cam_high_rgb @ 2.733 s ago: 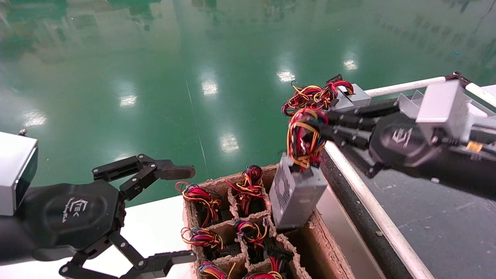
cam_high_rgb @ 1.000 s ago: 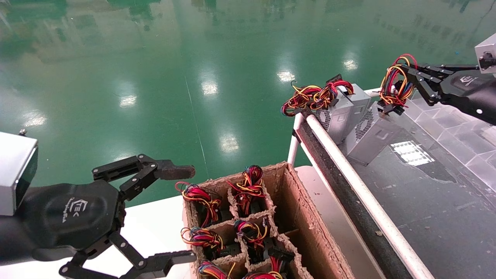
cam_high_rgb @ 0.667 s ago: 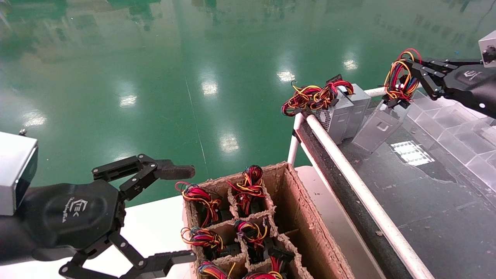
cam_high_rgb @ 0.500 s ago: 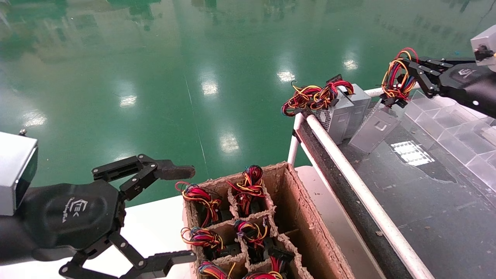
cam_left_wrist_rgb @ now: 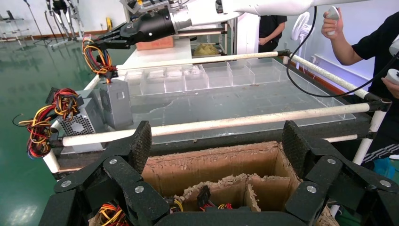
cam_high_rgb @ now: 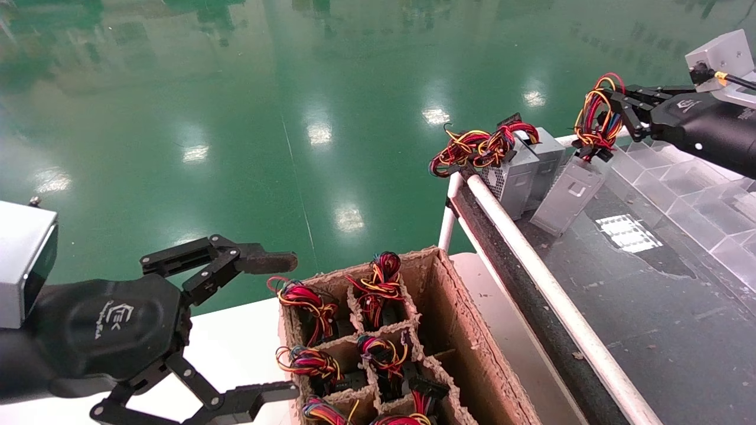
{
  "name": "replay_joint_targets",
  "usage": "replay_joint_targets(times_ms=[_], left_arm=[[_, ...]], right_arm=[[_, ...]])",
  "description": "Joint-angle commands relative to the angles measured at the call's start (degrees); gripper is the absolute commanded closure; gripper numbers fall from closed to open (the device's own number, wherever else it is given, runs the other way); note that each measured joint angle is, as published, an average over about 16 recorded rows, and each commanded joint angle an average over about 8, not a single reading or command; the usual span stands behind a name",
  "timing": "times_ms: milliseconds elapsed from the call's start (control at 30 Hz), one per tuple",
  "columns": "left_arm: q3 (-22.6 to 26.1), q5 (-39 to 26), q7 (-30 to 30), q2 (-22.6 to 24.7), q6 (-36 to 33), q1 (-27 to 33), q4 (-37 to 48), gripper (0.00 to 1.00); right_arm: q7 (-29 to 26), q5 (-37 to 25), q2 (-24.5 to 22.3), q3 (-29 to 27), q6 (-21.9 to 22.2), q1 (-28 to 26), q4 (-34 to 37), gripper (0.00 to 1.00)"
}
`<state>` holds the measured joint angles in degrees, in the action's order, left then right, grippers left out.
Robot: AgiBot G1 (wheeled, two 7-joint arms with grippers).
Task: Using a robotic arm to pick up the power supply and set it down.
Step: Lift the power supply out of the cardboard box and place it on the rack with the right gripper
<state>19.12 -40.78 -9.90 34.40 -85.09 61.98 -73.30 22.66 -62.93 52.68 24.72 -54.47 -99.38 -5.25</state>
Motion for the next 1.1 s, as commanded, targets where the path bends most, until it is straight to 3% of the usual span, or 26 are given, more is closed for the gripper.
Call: replay_joint_targets(times_ms=[33,700,1100], left_arm=[[0.0,0.0,0.0,0.0,0.0,0.0,0.0,0.0],[0.1,0.0,0.0,0.0,0.0,0.0,0.0,0.0],[0.1,0.1,0.0,0.0,0.0,0.0,0.0,0.0]], right_arm=[[0.5,-0.2,0.5,0.1,0.7,-0.6,0.9,1.0],[5.6,-0.3,5.2,0.0,9.5,-2.9,4.3,1.0],[5.8,-1.0,7.2,0.5,12.0,-3.3,5.1,1.0]])
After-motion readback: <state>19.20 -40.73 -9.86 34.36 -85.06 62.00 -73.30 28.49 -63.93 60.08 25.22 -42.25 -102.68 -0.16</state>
